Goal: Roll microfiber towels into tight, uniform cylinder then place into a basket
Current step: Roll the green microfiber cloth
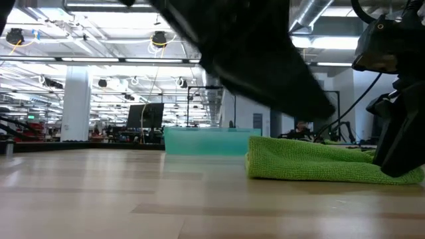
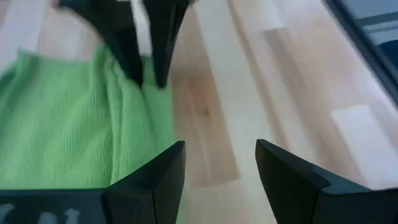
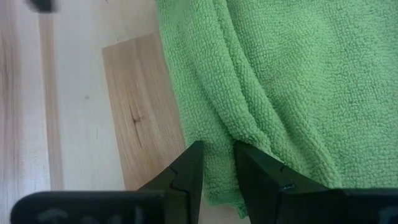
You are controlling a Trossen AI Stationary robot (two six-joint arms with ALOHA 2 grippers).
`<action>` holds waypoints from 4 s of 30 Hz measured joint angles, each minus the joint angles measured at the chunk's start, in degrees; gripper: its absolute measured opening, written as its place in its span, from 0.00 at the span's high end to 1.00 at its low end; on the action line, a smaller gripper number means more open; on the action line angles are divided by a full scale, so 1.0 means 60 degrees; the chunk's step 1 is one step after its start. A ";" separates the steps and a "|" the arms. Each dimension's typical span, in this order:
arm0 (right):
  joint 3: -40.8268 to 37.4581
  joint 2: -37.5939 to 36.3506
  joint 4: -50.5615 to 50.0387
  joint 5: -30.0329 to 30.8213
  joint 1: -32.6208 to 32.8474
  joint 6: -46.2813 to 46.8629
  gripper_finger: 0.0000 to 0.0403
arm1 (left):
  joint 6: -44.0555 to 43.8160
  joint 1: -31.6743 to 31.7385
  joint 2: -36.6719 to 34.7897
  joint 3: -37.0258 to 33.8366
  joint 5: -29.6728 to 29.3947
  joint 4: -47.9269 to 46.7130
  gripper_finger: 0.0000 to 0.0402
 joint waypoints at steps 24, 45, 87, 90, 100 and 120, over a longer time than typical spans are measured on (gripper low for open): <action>0.0000 0.0004 0.0040 -0.0051 0.0078 0.0066 0.71 | -0.2360 0.0701 -0.0012 -0.1057 0.0279 -0.0097 0.53; 0.0004 0.0004 0.0127 -0.0284 -0.0069 -0.0189 0.71 | -0.3306 0.0576 -0.0022 -0.1054 0.0139 -0.0399 0.53; 0.0314 0.0007 0.0017 -0.0731 -0.0069 -0.0623 0.45 | -0.3521 0.0573 0.0000 -0.1069 0.0157 -0.0388 0.53; 0.0551 0.0011 -0.0115 -0.0848 -0.0068 -0.0949 0.45 | -0.3525 0.0565 0.0000 -0.1072 0.0154 -0.0399 0.53; 0.0918 0.0013 -0.1131 -0.0893 -0.0127 -0.0838 0.45 | -0.3681 0.0565 0.0000 -0.1072 0.0154 -0.0399 0.53; 0.0933 -0.1266 -0.1693 -0.0484 0.0092 -0.0605 0.45 | -0.3696 0.0569 0.0000 -0.1072 0.0156 -0.0414 0.53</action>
